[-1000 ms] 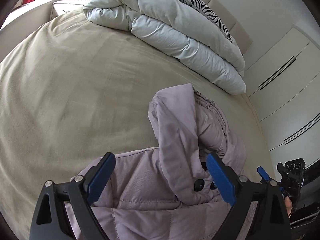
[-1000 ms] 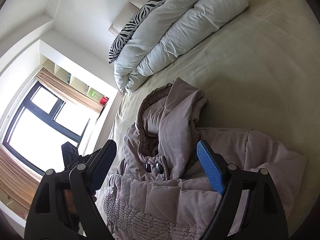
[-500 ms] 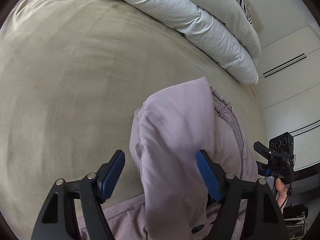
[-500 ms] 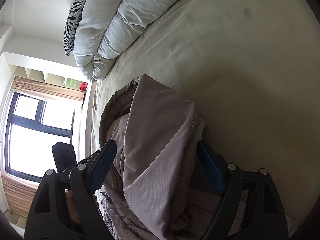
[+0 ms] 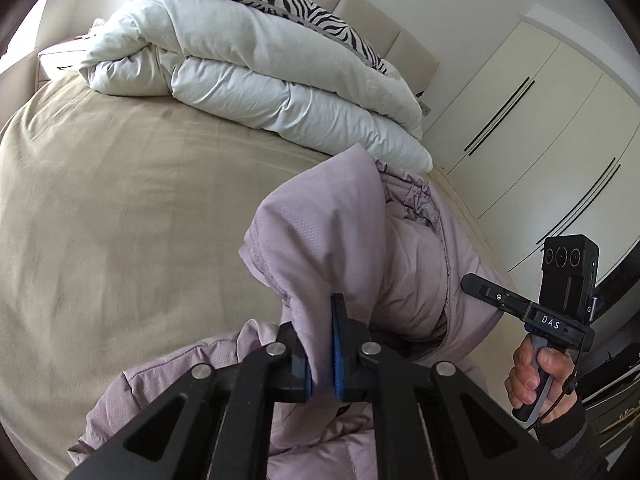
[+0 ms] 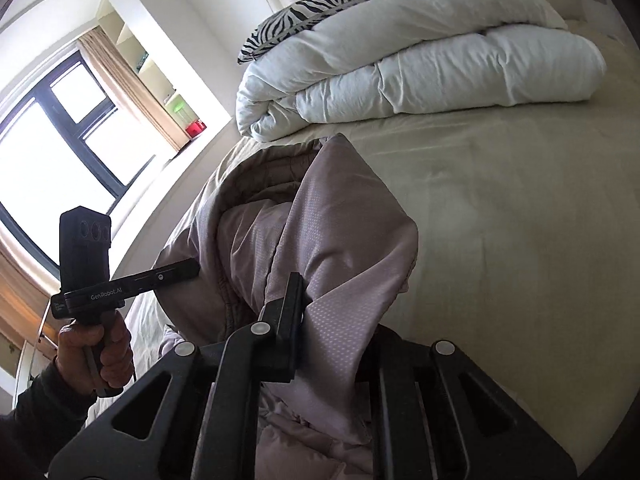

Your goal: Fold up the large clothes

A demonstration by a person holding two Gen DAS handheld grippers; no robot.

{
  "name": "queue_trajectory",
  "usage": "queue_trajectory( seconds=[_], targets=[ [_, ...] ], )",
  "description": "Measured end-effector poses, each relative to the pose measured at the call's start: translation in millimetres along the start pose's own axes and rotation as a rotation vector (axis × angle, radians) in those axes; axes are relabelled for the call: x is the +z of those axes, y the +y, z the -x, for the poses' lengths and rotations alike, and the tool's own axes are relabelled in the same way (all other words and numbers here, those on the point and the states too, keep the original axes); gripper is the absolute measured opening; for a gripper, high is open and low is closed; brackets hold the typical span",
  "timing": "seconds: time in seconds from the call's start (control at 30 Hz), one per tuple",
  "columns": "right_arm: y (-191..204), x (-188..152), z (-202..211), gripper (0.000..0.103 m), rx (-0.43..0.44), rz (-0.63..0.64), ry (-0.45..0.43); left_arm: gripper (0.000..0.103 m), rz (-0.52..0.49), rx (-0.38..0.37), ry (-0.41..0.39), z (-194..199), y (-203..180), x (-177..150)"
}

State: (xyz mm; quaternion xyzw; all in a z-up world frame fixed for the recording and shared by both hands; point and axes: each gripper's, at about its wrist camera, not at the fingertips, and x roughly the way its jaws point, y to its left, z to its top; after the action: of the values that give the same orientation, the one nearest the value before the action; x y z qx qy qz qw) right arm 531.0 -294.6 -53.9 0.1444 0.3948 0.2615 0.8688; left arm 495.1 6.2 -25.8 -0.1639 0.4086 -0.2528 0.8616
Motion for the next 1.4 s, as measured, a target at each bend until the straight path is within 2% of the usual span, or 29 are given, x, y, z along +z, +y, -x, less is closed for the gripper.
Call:
queue_trajectory(
  seconds=[0.07,0.17,0.3,0.43,0.47,0.53,0.6,0.67,0.77,0.8,0.87,0.9,0.93,1.0,1.1,1.23,1.3,1.37,1.4],
  targets=[
    [30.5,-19.9,33.3,0.012,0.005,0.109,-0.044,0.008,-0.067,-0.011,-0.056,30.0,-22.1,-23.1],
    [60.3,-62.1,77.3,0.012,0.046,0.173,-0.066,0.008,-0.139,-0.028,-0.1,61.6,-44.8,-65.7],
    [84.3,-128.7,113.6,0.012,0.022,0.216,-0.042,0.009,-0.184,-0.001,-0.079,88.7,-46.9,-127.1],
    [73.6,-189.7,118.6,0.012,-0.027,0.133,0.035,0.011,-0.188,0.023,-0.002,107.0,-28.3,-179.9],
    [70.1,-203.9,119.1,0.012,-0.041,0.105,0.059,0.014,-0.183,0.027,0.028,110.5,-22.6,-190.8],
    [61.3,-229.7,125.3,0.012,-0.034,0.039,0.082,0.031,-0.184,0.051,0.073,118.9,-12.6,-210.5],
    [51.6,-250.5,142.0,0.012,-0.032,-0.043,0.046,0.034,-0.19,0.083,0.093,130.9,-5.7,-223.5],
    [41.2,-260.1,158.2,0.012,-0.008,-0.129,-0.004,0.035,-0.182,0.101,0.074,146.7,-1.6,-225.2],
    [35.3,-262.1,175.6,0.014,0.055,-0.202,-0.071,0.053,-0.153,0.115,-0.012,168.0,-1.0,-206.0],
    [33.1,-258.5,177.4,0.02,0.063,-0.222,-0.082,0.061,-0.15,0.115,-0.044,173.1,-3.6,-196.2],
    [33.0,-250.3,176.1,0.042,0.121,-0.283,-0.09,0.067,-0.166,0.103,-0.1,179.9,-13.7,-177.0],
    [34.3,-250.2,176.3,0.076,0.172,-0.326,-0.1,0.07,-0.18,0.082,-0.124,180.5,-19.3,-166.8],
    [33.1,-247.3,175.0,0.097,0.223,-0.374,-0.122,0.074,-0.196,0.082,-0.142,180.4,-25.2,-157.4],
    [34.5,-240.5,171.6,0.099,0.304,-0.454,-0.159,0.076,-0.215,0.077,-0.161,174.6,-40.5,-139.7],
    [34.2,-230.1,148.3,0.099,0.309,-0.546,-0.079,0.082,-0.255,0.085,-0.144,158.1,-62.9,-116.4],
    [25.2,-230.7,110.5,0.098,0.346,-0.69,0.033,0.084,-0.326,0.158,-0.054,119.3,-80.4,-101.3],
    [27.1,-225.0,95.0,0.098,0.332,-0.677,0.051,0.082,-0.343,0.187,0.007,98.8,-78.4,-106.6],
    [27.9,-220.2,83.4,0.089,0.306,-0.659,0.074,0.078,-0.333,0.189,0.045,83.8,-69.5,-118.6],
    [25.7,-216.3,75.5,0.075,0.287,-0.647,0.091,0.076,-0.321,0.198,0.055,77.5,-64.5,-124.6]
  ],
)
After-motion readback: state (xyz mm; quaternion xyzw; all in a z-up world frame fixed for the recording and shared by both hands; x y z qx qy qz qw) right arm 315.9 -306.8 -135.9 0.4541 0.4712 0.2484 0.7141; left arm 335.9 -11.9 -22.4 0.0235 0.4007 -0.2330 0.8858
